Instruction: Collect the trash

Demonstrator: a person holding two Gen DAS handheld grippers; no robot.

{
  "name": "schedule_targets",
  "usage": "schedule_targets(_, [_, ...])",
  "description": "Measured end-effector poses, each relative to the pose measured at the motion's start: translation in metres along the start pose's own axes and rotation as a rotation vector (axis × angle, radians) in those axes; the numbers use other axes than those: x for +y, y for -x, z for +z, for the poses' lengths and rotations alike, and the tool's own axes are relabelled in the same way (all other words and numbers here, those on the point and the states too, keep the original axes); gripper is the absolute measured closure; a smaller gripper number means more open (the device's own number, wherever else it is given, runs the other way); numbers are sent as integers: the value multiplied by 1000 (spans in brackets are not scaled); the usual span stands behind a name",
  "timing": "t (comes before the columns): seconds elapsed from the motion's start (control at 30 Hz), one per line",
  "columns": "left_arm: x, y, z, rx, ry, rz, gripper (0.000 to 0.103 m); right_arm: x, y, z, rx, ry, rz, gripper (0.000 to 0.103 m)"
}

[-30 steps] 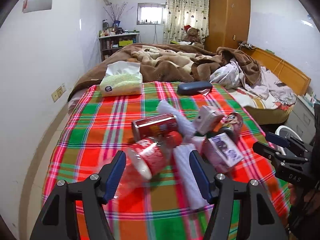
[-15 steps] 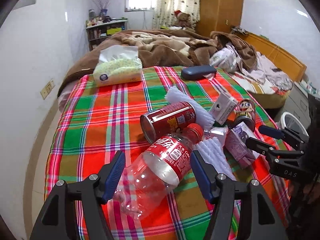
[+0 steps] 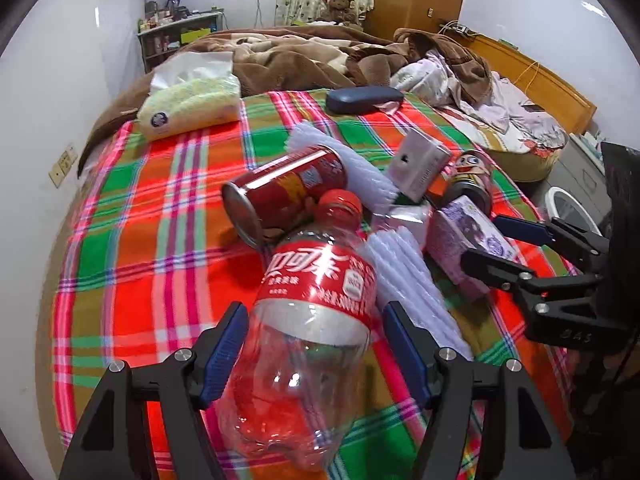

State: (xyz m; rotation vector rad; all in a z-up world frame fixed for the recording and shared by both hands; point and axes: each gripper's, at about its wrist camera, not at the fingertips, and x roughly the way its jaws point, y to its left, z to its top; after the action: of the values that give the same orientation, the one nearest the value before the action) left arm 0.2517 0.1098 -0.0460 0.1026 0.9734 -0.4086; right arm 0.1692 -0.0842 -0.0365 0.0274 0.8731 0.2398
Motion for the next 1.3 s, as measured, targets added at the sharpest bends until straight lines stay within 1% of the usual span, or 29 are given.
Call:
schedule_targets(0.13, [-2, -6, -1, 13, 16, 14, 34, -3, -6, 0, 19, -19, -10, 28])
schedule_targets(0.23, [-2, -6, 0, 6, 37, 6, 34, -5, -10, 1, 23, -21, -27, 28])
schedule_targets(0.33, [-4, -6, 2, -2, 51, 25, 34, -7, -12, 1, 22, -35, -36, 28])
schedule_targets(0.47, [-6, -8, 2, -2, 66, 23, 34, -7, -10, 0, 19, -27, -48, 28])
schedule_targets(0.53, [-6, -10, 1, 4, 77, 26, 37, -8, -10, 0, 18, -35, -46, 29])
schedule_targets(0.57, [-5, -10, 1, 5, 86, 24, 38, -9, -10, -1, 21, -40, -39, 32])
schedule_targets(0.6, [-6, -10, 0, 4, 90, 23, 38, -9, -10, -1, 22, -42, -30, 39])
schedule_targets(0.67, [-8, -9, -1, -2, 95, 33, 38, -8, -8, -2, 14, -40, -24, 46])
schedule_targets(0.77, [-11, -8, -2, -5, 98, 29, 38, -7, -5, -2, 3, -26, -41, 46])
schedule_targets(0.87, [-12, -5, -2, -16, 111, 26, 38, -9, -5, -3, 4, -36, -21, 47])
schedule_targets(1.17, [-17, 12, -6, -61, 149, 19, 38, -8, 8, -3, -29, -25, -9, 47])
schedule_targets(1.3, [-22, 20, -7, -75, 147, 24, 38, -10, 16, -4, -42, -26, -3, 47])
